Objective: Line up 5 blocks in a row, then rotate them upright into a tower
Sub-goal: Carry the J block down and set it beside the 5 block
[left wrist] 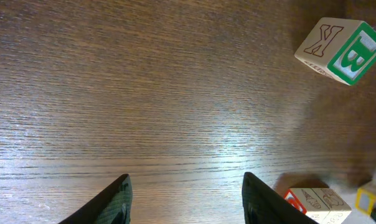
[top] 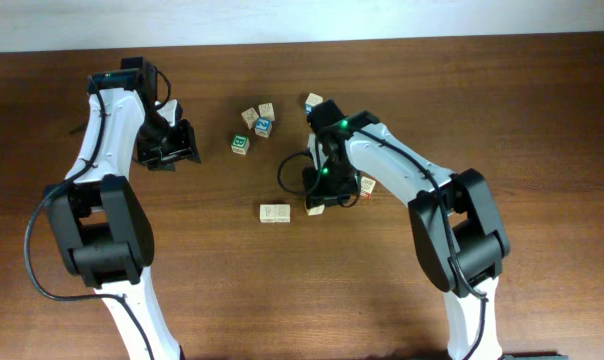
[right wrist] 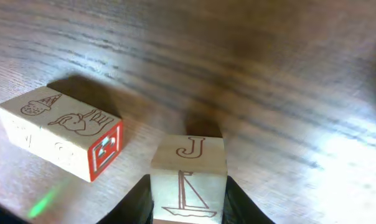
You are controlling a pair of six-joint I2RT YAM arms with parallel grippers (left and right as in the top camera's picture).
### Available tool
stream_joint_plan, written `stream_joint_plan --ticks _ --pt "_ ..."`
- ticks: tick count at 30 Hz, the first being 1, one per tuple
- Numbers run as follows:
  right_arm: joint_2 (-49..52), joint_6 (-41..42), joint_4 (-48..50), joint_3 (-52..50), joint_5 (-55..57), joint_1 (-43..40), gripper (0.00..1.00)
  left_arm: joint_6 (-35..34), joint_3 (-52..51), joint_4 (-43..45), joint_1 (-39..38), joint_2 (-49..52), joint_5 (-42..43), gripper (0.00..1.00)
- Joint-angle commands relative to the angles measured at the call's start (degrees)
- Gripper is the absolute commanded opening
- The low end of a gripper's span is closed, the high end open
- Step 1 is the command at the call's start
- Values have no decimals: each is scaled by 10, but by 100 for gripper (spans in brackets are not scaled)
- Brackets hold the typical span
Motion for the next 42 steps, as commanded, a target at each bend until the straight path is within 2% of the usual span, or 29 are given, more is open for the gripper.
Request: stream_joint_plan --ticks 1,4,7,12,15,16,17,18,19,24,28,42 --pt "1 31 -8 0 -7 19 30 -5 10 0 0 7 0 55" --pt "1 40 -8 0 -5 27 32 -5 10 0 0 7 0 55" --pt "1 50 -5 0 4 27 42 -5 10 0 0 7 0 55" --pt "-3 50 -7 15 -9 27 43 -5 10 0 0 7 0 56" --pt "-12 47 -42 64 -7 24 43 -5 10 0 0 7 0 56" --pt "-13 46 -62 87 -7 19 40 -5 10 0 0 7 0 55" --pt "-13 38 -76 99 -7 14 32 -5 10 0 0 7 0 56" --pt "-13 35 -98 106 9 5 12 -5 10 0 0 7 0 56" --pt "-13 35 -116 105 26 0 6 -5 10 0 0 7 0 56" --pt "-12 38 -110 30 66 6 5 -5 10 2 0 7 0 56" --pt "-12 39 -34 -45 57 16 5 -5 10 5 0 7 0 56" --pt "-11 47 33 -70 51 38 5 -5 10 6 0 7 0 55"
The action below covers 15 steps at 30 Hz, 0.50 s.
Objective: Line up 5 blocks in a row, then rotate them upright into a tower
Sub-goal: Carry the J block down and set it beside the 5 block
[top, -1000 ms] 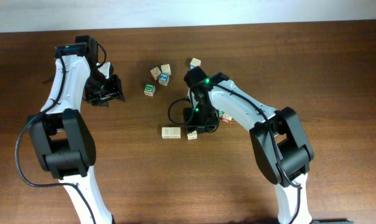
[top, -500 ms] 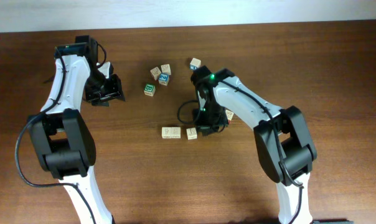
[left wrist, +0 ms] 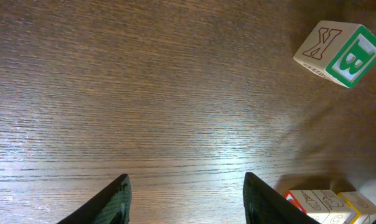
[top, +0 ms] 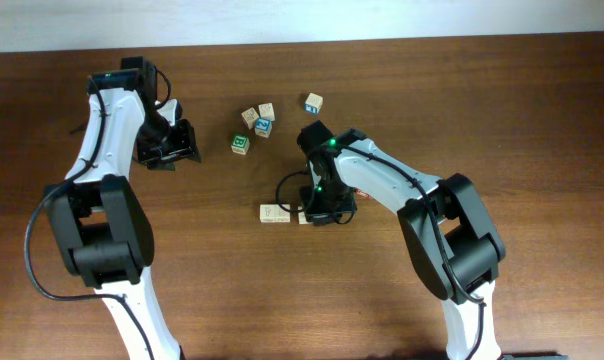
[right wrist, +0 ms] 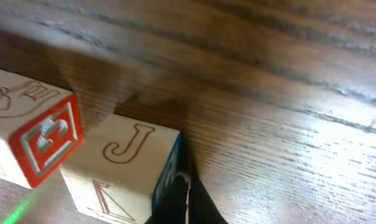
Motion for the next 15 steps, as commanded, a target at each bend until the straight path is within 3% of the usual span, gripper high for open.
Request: stream_joint_plan --ticks 1,15 --pt "-3 2 11 -11 9 5 5 -5 10 2 0 7 0 56" --pt "-3 3 40 -11 5 35 6 -5 10 2 0 7 0 55"
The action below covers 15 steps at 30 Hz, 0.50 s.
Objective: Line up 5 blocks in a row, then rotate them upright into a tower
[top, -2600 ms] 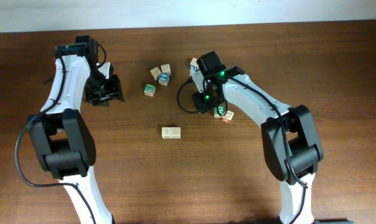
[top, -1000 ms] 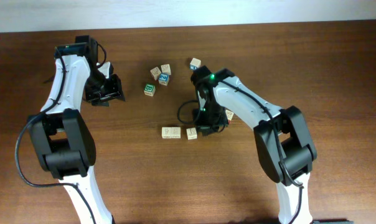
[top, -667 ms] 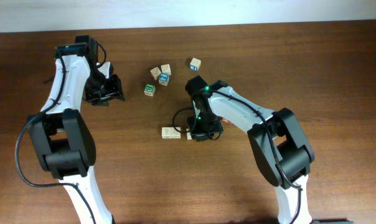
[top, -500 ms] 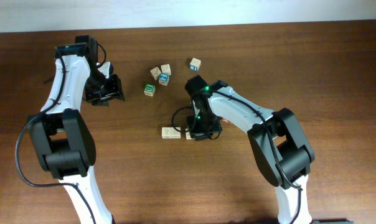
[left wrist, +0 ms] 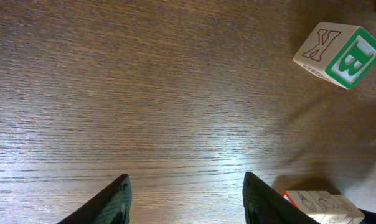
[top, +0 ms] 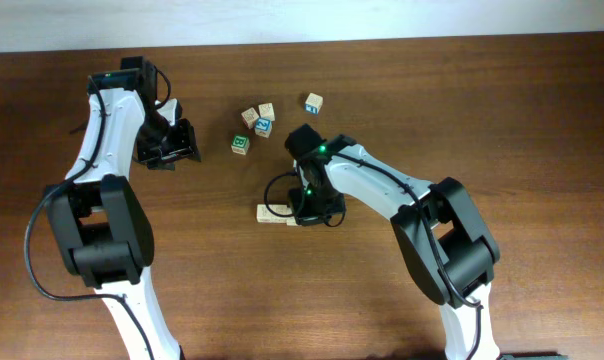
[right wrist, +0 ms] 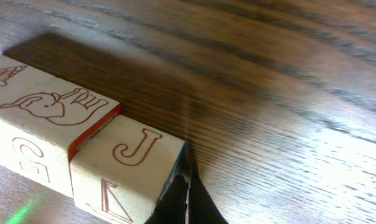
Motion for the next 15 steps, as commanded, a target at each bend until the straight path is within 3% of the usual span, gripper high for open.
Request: stream_joint_plan --ticks 1,5,10,15 --pt "-3 3 5 -11 6 6 5 -5 10 1 0 7 0 55" --pt "-3 3 5 -10 6 5 5 -5 10 1 0 7 0 55" --pt "-3 3 -94 22 -42 8 5 -5 10 1 0 7 0 55" --pt "-3 4 -70 22 -24 47 5 -5 10 0 0 7 0 55"
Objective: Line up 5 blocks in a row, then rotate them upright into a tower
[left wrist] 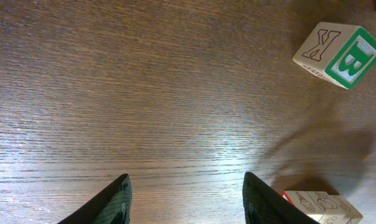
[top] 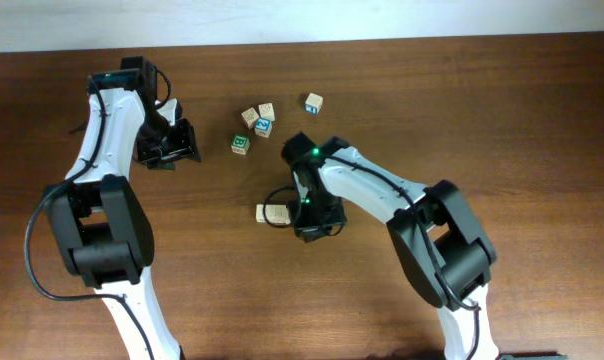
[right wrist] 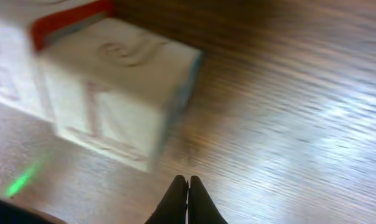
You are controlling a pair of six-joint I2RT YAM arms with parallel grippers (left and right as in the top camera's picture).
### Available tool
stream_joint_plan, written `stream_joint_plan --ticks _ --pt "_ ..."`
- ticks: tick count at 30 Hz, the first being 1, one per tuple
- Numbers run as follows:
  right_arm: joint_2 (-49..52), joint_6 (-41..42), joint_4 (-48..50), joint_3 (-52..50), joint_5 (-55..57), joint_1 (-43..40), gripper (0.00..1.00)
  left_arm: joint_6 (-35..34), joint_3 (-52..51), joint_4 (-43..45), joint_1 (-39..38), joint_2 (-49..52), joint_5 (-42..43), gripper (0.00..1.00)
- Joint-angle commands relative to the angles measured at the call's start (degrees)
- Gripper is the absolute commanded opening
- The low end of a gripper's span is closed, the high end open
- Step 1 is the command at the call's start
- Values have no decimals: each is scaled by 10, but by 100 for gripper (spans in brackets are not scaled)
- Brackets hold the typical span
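In the right wrist view the pale J block (right wrist: 113,87), blurred, lies just beyond my right gripper (right wrist: 187,186), which is shut and a little apart from it. A red-edged block (right wrist: 57,15) adjoins the J block. Overhead, that pair of blocks (top: 269,213) pokes out left of the right gripper (top: 307,222). The green B block (top: 240,145) (left wrist: 340,55) lies further back. My left gripper (top: 172,146) (left wrist: 188,196) hangs open over bare wood, left of the B block.
A small cluster of blocks (top: 259,118) lies at the back middle and a single block (top: 313,102) to its right. In the left wrist view the red-edged block (left wrist: 322,208) shows at the bottom right. The table's far edge (top: 302,40) runs along the top.
My shut right gripper, which had its tip against the J block's blue side, now sits a little nearer the table's front and off the block. The left arm is unmoved.
First the J block sat between my right fingers, apart from the red-edged block. Then the gripper was shut with its tip on the J block's side, the two blocks close. Later they lay flush, slightly further left. Now the gripper is off them.
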Motion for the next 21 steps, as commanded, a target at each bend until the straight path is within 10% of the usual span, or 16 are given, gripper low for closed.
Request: stream_joint_plan --ticks 1,21 --pt "-3 5 15 12 17 31 5 -5 10 0 0 7 0 55" --pt "-5 -7 -12 37 64 30 4 -5 10 0 0 7 0 56"
